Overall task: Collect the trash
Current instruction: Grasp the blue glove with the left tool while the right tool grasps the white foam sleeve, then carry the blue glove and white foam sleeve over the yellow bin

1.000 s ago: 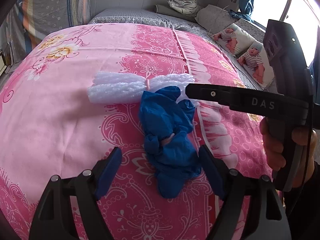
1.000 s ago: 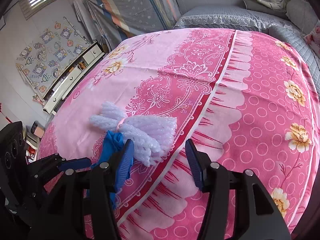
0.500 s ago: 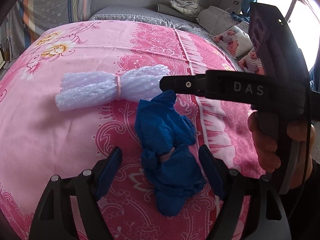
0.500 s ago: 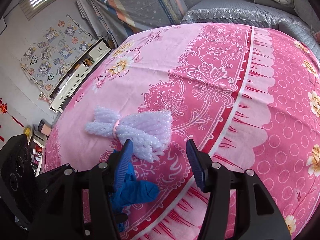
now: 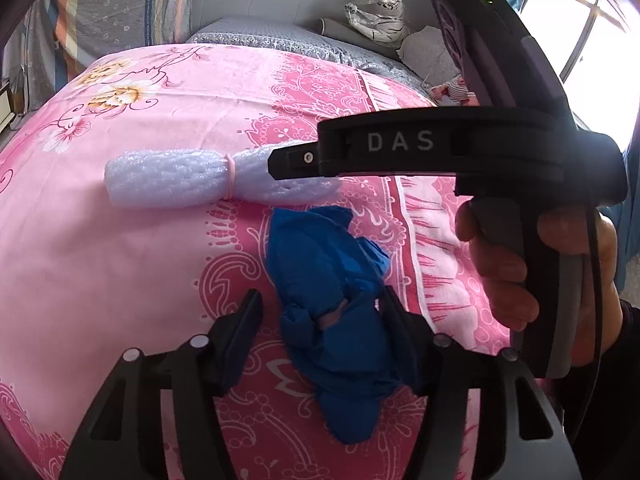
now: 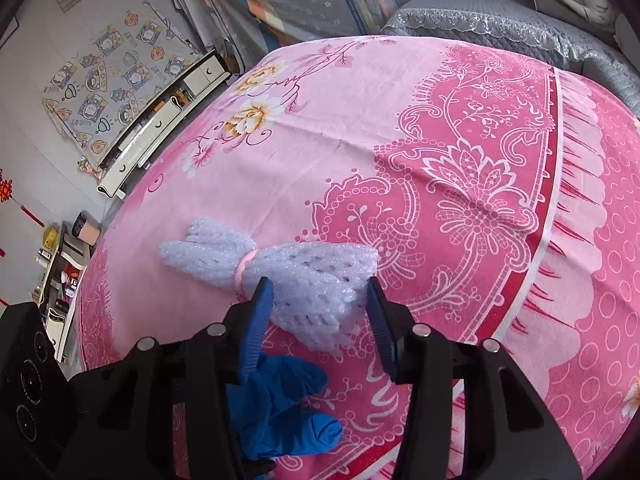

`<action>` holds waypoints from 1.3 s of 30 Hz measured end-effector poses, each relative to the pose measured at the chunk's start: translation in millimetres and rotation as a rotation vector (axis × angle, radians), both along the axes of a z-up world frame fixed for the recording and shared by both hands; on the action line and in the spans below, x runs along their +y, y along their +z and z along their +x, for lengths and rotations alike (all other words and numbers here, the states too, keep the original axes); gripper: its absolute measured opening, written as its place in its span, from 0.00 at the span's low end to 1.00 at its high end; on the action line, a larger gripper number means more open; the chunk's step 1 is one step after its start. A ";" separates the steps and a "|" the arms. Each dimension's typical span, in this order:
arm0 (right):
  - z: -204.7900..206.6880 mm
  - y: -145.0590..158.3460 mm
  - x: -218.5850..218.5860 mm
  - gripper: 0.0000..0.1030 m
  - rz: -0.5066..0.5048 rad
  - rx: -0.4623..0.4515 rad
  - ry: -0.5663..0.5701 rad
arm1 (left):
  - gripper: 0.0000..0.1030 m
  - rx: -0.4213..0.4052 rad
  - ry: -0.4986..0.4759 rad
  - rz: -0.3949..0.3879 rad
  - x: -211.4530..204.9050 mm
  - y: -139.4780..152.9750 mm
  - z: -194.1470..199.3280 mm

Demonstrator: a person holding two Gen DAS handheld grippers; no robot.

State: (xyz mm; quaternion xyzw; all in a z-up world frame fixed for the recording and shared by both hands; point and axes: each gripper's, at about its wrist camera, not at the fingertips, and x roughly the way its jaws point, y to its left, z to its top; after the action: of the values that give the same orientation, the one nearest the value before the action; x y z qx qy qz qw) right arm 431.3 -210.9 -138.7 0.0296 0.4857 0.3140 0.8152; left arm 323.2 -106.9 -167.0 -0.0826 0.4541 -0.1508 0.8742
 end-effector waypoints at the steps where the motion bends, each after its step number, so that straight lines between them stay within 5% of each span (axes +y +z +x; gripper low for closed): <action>1: 1.0 -0.3 0.4 0.35 -0.003 -0.002 -0.003 | 0.42 0.002 0.002 -0.006 1.3 -0.1 1.8; 9: 5.0 8.8 -4.2 0.17 -0.018 -0.051 -0.062 | 0.25 0.013 0.010 -0.066 9.6 1.8 4.6; 20: -7.6 45.2 -57.6 0.16 0.021 -0.125 -0.202 | 0.24 -0.084 -0.003 -0.082 14.4 45.3 -19.2; 39: -114.2 103.2 -180.5 0.16 0.065 -0.274 -0.469 | 0.24 -0.367 -0.134 -0.014 -44.3 147.5 -109.0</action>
State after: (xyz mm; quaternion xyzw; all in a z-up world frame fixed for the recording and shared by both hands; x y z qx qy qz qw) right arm 317.2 -391.4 -35.5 0.1245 0.3404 0.1333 0.9224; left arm 214.2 -151.1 -19.6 -0.0297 0.2907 -0.2242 0.9297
